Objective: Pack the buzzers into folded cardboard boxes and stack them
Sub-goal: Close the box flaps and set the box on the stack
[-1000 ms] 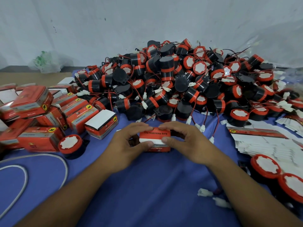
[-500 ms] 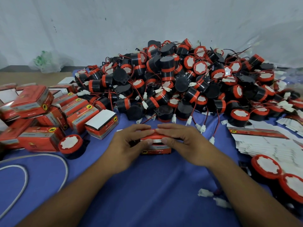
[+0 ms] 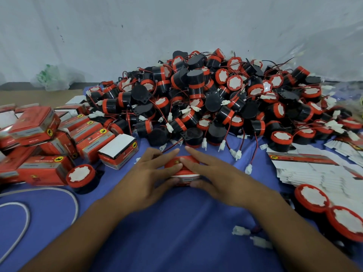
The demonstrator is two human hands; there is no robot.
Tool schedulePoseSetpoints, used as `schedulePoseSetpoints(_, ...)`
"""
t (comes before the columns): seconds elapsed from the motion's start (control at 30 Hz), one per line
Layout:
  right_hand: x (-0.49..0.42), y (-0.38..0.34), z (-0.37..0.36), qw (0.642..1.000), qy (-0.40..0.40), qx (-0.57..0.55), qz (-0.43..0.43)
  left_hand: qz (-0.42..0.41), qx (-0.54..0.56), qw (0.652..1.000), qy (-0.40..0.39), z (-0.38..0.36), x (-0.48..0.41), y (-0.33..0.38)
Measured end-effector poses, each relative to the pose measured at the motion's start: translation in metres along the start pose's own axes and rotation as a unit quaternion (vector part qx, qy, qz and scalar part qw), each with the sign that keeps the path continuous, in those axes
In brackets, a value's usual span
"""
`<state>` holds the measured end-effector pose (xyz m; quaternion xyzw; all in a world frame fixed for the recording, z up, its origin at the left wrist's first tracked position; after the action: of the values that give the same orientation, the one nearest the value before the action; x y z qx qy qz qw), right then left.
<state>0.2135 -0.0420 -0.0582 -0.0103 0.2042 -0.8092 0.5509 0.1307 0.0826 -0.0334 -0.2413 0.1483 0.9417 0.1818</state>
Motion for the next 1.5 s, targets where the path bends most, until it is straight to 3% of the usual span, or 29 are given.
schedulePoseSetpoints(0.17,0.001,-0.006,-0.002,0.999,0.023,-0.033,0.010,-0.027,-0.056,0.998,0.000,0.000,0.001,0.008)
schedulePoseSetpoints(0.37,0.005,-0.017,0.029,0.966,0.213,-0.135,0.060,-0.011,-0.060,0.998,0.020,-0.002,0.002,0.008)
schedulePoseSetpoints(0.5,0.005,-0.028,0.030,0.966,0.223,-0.066,0.115,-0.003,-0.059,0.998,0.017,-0.003,0.001,0.003)
schedulePoseSetpoints(0.6,0.006,-0.026,0.029,0.966,0.206,-0.075,0.140,0.014,-0.056,0.998,0.020,-0.003,0.003,0.004)
schedulePoseSetpoints(0.8,0.013,-0.011,0.032,0.948,0.306,-0.066,0.058,0.032,-0.024,0.998,0.056,0.004,0.004,0.002)
schedulePoseSetpoints(1.0,0.002,0.000,0.029,0.961,0.262,-0.088,0.014,0.096,0.074,0.990,0.070,-0.005,0.002,-0.017)
schedulePoseSetpoints(1.1,-0.002,0.000,0.025,0.966,0.251,-0.062,0.008,0.086,0.092,0.988,0.087,-0.006,-0.001,-0.019)
schedulePoseSetpoints(1.27,-0.006,0.003,0.020,0.976,0.207,-0.073,-0.004,0.121,0.137,0.983,0.032,-0.018,0.000,-0.022)
schedulePoseSetpoints(1.43,-0.002,0.019,0.015,0.939,0.178,-0.285,-0.080,0.133,0.166,0.976,0.053,-0.012,0.000,-0.028)
schedulePoseSetpoints(1.5,-0.001,0.022,0.014,0.935,0.155,-0.303,-0.099,0.146,0.189,0.970,0.043,-0.014,0.003,-0.032)
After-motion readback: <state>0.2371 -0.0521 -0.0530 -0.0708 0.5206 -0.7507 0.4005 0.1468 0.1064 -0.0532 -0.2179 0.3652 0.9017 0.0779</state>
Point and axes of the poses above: each hand's wrist, its own x-axis away from the middle knuckle, its own z-axis out of the back of the hand, y = z × x, the point moved 8 cm from there along -x, towards the middle knuckle, and after that the axes turned 1 degree about -z, right-handed, at the moved point
